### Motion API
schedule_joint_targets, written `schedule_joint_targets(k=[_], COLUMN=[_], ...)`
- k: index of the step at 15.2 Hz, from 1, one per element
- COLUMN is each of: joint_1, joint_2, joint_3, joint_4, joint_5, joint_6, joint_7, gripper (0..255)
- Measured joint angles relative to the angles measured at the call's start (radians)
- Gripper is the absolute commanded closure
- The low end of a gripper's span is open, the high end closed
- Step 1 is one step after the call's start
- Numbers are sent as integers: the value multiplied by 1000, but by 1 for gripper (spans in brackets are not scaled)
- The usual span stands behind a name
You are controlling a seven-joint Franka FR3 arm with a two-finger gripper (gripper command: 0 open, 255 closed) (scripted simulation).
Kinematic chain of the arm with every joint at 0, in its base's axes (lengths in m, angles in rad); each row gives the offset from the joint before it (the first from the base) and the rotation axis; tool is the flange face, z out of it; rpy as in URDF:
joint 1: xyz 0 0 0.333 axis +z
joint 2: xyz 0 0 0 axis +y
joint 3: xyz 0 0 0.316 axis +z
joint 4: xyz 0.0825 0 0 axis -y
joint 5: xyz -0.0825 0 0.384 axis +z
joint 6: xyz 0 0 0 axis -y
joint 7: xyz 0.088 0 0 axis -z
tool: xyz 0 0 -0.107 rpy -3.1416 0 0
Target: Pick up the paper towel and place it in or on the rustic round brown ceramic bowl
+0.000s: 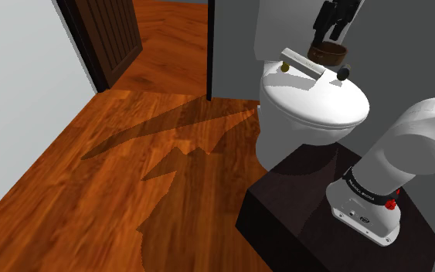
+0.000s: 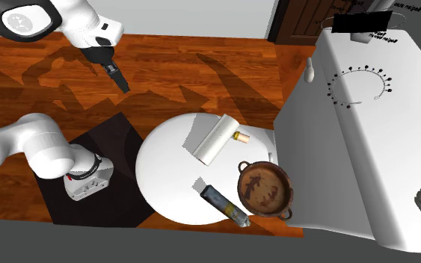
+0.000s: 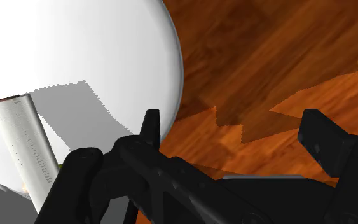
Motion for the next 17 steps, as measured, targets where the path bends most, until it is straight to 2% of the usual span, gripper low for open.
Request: schedule_joint_targets(k=[2, 5, 14, 17], joint_1=[-3, -21, -105, -140], joint_2=[1, 27, 178, 258], joint_3=[-3, -13, -66, -84], joint_4=[-9, -56, -159, -161], joint_5=[-10, -60, -259, -331], joint_6=[13, 99, 420, 529], joint_7=[-5, -22, -59, -58], gripper=[0, 0, 0, 0])
